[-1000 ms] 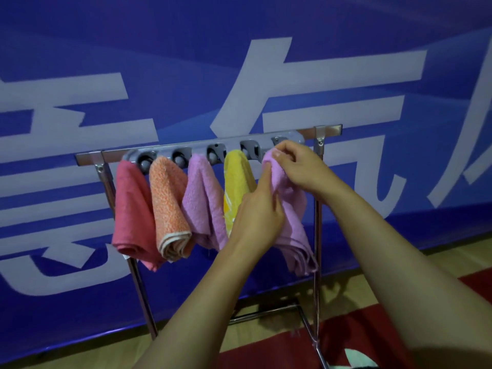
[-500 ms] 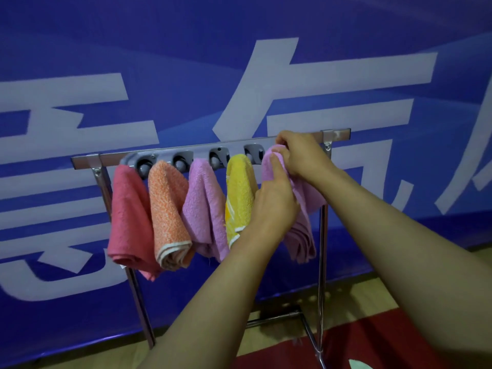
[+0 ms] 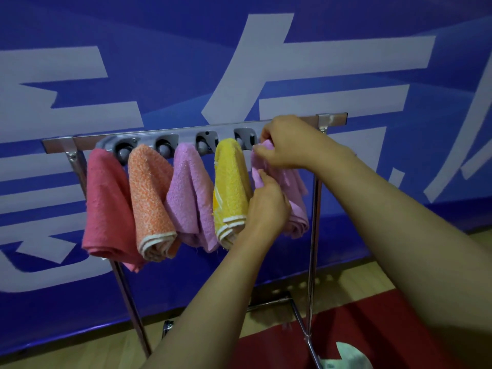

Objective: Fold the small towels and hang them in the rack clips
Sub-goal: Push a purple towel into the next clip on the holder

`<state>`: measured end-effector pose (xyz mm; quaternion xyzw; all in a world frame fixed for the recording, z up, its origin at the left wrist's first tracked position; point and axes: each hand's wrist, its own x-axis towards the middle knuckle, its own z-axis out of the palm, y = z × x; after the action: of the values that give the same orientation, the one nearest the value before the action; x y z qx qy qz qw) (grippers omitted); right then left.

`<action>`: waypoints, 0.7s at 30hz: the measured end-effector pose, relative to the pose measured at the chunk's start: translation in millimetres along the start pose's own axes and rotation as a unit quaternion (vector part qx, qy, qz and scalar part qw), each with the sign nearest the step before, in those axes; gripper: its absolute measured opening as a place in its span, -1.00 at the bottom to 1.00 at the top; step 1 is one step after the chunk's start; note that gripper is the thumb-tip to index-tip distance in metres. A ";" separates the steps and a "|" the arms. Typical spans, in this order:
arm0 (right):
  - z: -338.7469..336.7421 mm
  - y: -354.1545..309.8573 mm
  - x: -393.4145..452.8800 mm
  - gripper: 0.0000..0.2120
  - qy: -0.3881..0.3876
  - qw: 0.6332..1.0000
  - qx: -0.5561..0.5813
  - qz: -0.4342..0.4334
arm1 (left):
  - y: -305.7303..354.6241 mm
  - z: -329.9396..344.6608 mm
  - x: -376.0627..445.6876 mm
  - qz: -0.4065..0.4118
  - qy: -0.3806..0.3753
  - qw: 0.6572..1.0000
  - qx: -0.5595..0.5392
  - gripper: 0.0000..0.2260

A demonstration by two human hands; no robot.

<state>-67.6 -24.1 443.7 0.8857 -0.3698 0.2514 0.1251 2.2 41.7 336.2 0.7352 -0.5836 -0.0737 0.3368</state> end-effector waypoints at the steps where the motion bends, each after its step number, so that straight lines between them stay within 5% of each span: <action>1: 2.6 -1.8 2.2 -0.69 0.001 1.000 -0.018 0.004 | -0.9 1.7 0.3 -0.003 -0.001 1.000 -0.005 -0.37; 8: 28.5 0.1 -0.8 -0.75 0.053 0.997 0.041 0.024 | -11.8 10.8 -14.2 0.022 -0.002 0.997 -0.067 -0.44; 13: 60.5 -10.1 -21.0 -0.78 0.123 0.985 0.109 0.060 | -28.5 28.0 -41.7 -0.008 -0.098 0.973 -0.207 -0.69; 16: 69.6 -24.8 -24.7 -0.91 0.193 0.967 0.143 0.082 | -48.7 39.9 -66.3 -0.008 -0.162 0.972 -0.168 -0.52; 19: 76.2 -36.8 -28.0 -0.77 0.208 0.959 0.168 0.098 | -78.5 49.5 -88.4 -0.025 -0.225 0.964 -0.141 -0.26; 21: 82.4 -40.0 -33.3 -0.74 0.197 0.961 0.167 0.100 | -96.6 51.2 -101.0 -0.034 -0.272 0.948 -0.164 -0.47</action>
<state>-29.8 -10.1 355.0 0.7853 -0.3773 0.4905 0.0196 23.6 121.3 212.3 0.6413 -0.6071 -0.3774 0.2788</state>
